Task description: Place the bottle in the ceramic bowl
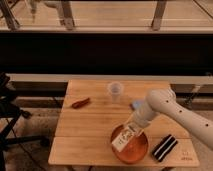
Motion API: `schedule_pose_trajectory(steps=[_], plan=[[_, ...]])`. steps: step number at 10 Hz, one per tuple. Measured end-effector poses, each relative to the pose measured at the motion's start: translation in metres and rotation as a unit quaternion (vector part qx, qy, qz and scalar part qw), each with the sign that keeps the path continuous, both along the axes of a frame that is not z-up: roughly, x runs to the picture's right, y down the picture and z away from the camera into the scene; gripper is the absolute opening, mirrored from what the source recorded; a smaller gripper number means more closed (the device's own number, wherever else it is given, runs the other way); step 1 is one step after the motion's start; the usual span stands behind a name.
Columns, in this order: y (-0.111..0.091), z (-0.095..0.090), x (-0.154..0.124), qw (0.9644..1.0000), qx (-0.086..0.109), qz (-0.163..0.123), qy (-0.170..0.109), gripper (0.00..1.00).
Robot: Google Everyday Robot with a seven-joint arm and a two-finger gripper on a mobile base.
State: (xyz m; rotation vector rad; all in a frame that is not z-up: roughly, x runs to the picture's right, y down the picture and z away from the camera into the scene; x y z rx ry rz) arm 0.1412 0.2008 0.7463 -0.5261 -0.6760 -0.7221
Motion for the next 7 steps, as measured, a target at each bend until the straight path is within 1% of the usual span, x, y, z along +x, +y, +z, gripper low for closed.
schedule_pose_trajectory(steps=[1,2,3,4,5,7], plan=[[-0.0004,-0.0001,0.0004,1.0000,0.001,-0.001,0.000,0.55],[-0.0004,0.0000,0.0011,1.0000,0.001,-0.001,0.000,0.67],[0.0000,0.0003,0.0020,1.0000,0.001,-0.001,0.000,0.75],[0.0001,0.0005,0.0027,1.0000,0.002,-0.002,0.001,0.78],[0.0000,0.0006,0.0035,1.0000,0.003,-0.003,0.001,0.76],[-0.0009,0.0005,0.0046,1.0000,0.005,-0.004,0.001,0.62]])
